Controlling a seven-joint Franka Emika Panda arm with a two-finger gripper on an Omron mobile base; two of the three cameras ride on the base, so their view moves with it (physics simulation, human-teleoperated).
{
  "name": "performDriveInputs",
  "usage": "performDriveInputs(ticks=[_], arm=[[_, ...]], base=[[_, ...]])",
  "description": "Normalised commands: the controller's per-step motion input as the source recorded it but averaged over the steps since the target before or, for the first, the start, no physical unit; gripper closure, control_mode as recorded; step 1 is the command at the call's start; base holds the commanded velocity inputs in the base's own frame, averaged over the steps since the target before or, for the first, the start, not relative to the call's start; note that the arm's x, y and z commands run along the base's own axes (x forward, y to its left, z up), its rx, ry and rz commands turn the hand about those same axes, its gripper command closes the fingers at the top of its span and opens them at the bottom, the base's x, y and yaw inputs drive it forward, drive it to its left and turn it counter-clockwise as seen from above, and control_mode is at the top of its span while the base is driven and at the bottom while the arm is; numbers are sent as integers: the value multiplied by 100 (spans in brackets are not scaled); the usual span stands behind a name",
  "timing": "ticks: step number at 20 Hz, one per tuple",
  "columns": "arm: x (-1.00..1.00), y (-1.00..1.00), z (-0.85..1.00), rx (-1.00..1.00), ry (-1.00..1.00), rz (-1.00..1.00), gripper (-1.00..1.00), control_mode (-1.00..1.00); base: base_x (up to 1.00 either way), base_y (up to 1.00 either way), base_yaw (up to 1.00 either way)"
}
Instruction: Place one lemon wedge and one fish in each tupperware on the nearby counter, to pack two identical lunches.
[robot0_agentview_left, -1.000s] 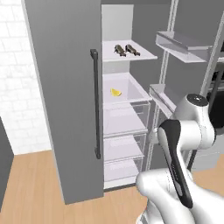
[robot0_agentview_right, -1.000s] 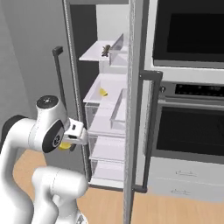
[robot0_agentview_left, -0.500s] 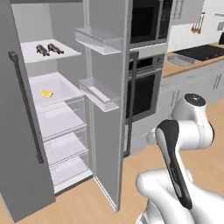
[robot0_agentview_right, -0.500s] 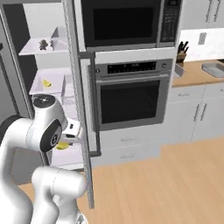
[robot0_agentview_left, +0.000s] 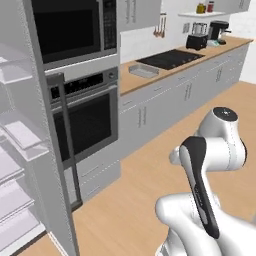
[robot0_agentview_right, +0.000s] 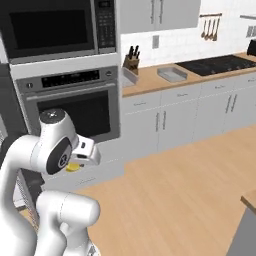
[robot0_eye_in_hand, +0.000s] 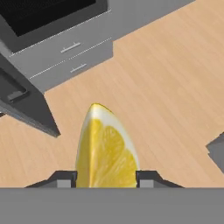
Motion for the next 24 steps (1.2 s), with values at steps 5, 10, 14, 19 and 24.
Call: performDriveInputs(ticks=[5,10,14,19,24], arm=[[0,0,0,0,0,0,100,100],[0,0,0,0,0,0,100,100],[0,0,0,0,0,0,100,100],[0,0,0,0,0,0,100,100],[0,0,0,0,0,0,100,100]], base=[[100,-15,0],[100,-25,3],[100,-28,4],[100,-39,8],[100,-34,55]])
